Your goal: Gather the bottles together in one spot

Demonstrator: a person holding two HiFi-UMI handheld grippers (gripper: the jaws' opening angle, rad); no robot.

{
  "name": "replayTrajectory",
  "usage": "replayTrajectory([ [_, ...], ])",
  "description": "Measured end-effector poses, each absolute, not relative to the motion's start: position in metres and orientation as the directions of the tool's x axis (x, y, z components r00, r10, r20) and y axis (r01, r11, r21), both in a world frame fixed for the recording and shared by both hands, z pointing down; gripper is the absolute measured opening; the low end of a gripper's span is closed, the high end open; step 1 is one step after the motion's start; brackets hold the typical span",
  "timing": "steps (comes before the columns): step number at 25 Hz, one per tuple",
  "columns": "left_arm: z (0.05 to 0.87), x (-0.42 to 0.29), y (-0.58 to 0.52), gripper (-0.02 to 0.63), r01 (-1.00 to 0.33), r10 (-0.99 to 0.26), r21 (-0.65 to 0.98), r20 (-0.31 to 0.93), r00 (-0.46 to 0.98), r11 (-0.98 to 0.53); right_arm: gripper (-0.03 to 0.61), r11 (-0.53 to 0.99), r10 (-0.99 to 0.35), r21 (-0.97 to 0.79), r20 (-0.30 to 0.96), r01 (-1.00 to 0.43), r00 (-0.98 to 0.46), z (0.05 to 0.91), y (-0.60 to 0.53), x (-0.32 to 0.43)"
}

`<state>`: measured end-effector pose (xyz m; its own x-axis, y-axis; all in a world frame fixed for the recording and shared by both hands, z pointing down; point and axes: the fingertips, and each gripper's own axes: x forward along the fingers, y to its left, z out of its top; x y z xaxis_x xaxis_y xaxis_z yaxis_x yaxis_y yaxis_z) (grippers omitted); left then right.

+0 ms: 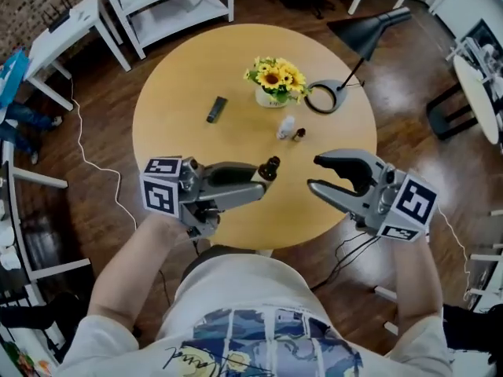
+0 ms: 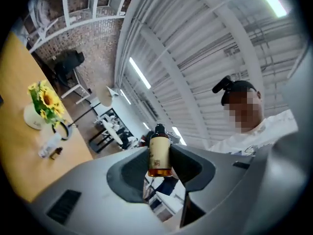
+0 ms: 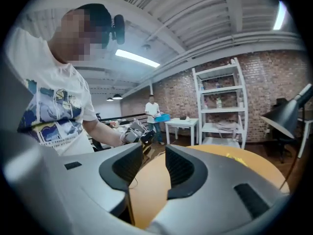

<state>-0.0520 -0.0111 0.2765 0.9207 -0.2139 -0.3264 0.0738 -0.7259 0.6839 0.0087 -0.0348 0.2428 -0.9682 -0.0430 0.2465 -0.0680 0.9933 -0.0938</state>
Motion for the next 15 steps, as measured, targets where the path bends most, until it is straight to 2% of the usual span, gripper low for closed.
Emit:
replayTrajectory([
  [7,0.243,-0.018,0.058,0.141,0.34,-0.018,0.612,-0.501,0.865,-0.714,0.15,0.925,0.364,-0.156,0.105,0.347,-0.925,0.208,0.035,-0.012],
  [15,0.234,0.003,0.093,0.141,0.534,0.161,0.555,-0.582,0.797,-0.637,0.12,0.766,0.616,-0.269,0.052,0.583,-0.786,0.198,0.082,0.0],
])
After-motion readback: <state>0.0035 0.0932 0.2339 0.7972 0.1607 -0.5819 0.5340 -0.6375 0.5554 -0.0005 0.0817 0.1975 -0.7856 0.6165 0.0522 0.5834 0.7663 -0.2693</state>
